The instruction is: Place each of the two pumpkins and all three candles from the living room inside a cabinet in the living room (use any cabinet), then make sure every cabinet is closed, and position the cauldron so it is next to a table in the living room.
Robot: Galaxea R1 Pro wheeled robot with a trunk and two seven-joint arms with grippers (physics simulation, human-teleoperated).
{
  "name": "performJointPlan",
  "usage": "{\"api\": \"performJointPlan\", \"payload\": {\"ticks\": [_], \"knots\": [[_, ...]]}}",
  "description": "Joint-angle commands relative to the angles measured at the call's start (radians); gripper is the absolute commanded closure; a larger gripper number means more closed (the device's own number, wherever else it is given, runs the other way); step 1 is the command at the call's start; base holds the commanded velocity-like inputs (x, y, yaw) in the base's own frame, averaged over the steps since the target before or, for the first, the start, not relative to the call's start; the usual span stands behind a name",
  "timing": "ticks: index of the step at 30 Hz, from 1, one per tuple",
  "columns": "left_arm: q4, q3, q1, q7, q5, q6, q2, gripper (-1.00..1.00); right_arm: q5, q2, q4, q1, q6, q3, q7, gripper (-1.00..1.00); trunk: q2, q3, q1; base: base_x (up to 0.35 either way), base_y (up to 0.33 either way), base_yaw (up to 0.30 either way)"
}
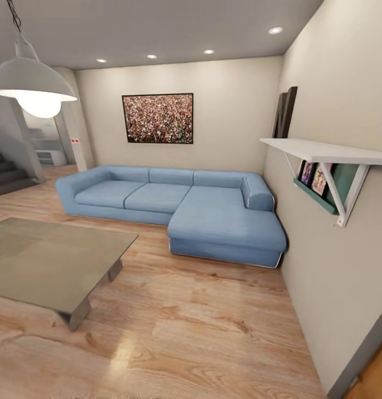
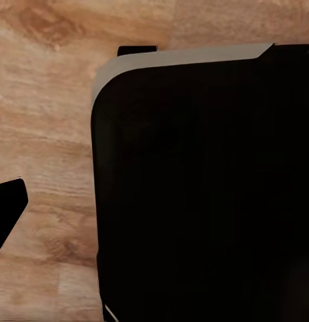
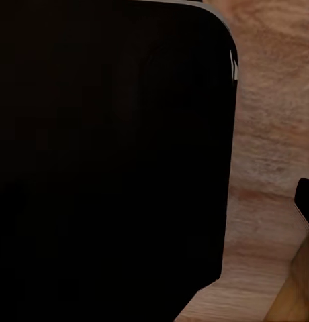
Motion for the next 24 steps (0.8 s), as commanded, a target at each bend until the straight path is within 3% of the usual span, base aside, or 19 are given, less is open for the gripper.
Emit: {"api": "performJointPlan", "payload": {"ticks": [1,24], "knots": [[0.001,-0.001,-0.001,0.0,-0.001,-0.004,0.0,-1.0,0.0,0.0,0.0,0.0,-0.003,0.0,0.0,-1.0,-0.001,-0.001,0.0,0.0,0.0,0.281],[0.001,0.004,-0.001,0.0,0.003,-0.019,0.0,-1.0,0.0,0.0,0.0,0.0,-0.039,0.0,0.001,-1.0,-0.001,-0.012,0.0,0.0,0.0,0.281]]}}
